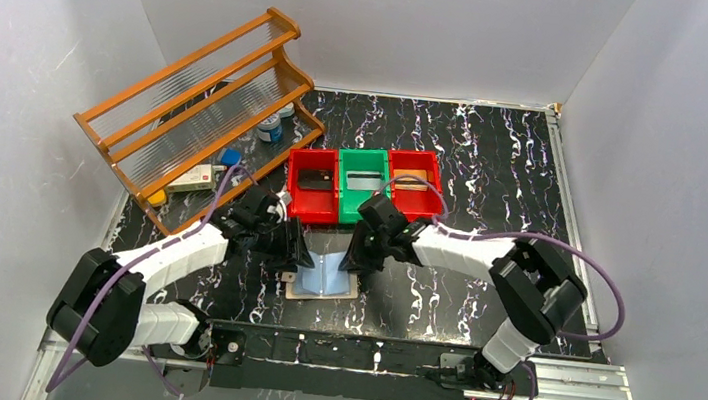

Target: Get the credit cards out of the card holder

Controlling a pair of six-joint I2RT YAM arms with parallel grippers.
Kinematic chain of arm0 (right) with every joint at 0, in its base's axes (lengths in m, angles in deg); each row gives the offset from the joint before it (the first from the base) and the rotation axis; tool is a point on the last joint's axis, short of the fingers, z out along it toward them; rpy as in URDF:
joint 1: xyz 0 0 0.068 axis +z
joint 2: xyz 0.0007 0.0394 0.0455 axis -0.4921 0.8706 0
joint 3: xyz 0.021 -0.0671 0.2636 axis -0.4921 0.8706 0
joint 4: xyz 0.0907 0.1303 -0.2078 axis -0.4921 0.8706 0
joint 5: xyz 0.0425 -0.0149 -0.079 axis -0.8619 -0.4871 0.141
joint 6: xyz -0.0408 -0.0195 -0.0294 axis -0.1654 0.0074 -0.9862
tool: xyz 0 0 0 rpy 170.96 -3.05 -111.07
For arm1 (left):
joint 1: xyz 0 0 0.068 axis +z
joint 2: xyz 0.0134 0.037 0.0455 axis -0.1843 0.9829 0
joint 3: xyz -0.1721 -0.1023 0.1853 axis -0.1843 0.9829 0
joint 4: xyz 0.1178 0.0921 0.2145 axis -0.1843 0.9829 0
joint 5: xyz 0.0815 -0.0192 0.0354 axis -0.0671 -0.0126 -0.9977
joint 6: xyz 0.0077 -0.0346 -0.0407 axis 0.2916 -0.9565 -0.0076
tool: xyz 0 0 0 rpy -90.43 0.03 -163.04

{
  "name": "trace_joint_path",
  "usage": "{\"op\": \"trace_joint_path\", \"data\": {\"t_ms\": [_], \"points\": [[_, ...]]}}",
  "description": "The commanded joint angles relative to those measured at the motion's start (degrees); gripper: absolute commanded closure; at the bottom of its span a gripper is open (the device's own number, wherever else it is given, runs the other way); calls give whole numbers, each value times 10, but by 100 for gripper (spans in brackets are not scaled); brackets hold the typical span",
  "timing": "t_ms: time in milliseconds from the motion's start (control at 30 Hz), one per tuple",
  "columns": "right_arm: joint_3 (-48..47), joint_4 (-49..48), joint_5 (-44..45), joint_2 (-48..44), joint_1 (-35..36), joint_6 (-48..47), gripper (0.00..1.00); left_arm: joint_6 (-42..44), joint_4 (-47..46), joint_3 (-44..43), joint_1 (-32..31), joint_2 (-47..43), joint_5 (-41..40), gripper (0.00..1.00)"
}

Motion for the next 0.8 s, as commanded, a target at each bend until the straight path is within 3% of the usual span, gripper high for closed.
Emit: {"op": "trace_joint_path", "data": {"t_ms": [0, 100, 367, 533, 767], "points": [[-22, 93, 81, -37, -22, -43, 64, 32, 60, -67, -4, -20, -9, 41], [-59, 155, 118, -54, -31, -82, 56, 50, 118, -109, -3, -45, -63, 26], [-122, 205, 293, -184, -32, -186, 24, 56, 232, -191, -3, -132, -228, 2], [-121, 139, 379, -288, -33, -280, 3, 58, 281, -249, -3, -190, -336, 2], [-119, 72, 477, -370, -33, -362, 1, 124, 332, -366, -3, -209, -404, 2]]}}
